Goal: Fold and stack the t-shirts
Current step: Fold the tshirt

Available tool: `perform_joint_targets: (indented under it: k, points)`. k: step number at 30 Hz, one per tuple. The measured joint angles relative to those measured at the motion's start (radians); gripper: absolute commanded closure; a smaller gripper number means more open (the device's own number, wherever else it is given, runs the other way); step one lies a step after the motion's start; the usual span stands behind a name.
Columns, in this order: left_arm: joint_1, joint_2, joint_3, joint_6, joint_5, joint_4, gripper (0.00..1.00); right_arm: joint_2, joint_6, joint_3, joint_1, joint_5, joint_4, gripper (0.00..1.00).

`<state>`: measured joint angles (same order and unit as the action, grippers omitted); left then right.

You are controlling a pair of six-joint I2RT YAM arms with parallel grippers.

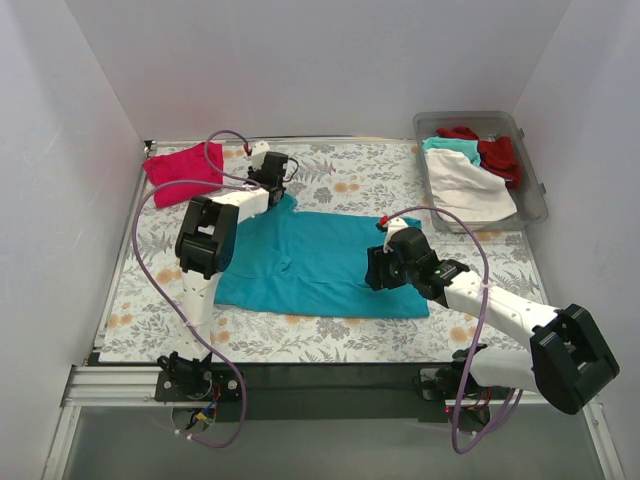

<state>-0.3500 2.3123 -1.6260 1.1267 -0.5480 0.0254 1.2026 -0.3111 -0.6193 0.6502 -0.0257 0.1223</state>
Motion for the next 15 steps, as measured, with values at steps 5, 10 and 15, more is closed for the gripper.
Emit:
perform_joint_targets:
  k: [5,10,15]
  points:
    - [0.002,-0.009,0.000,0.027,0.028,0.014,0.73,0.011,0.000,0.000,0.000,0.000,0.000,0.51]
    - [0.002,-0.014,-0.005,0.038,0.064,0.027,0.74,0.021,0.000,0.000,0.000,0.000,0.000,0.51]
    - [0.002,-0.014,-0.037,0.043,0.080,0.048,0.74,0.029,0.000,0.000,0.000,0.000,0.000,0.51]
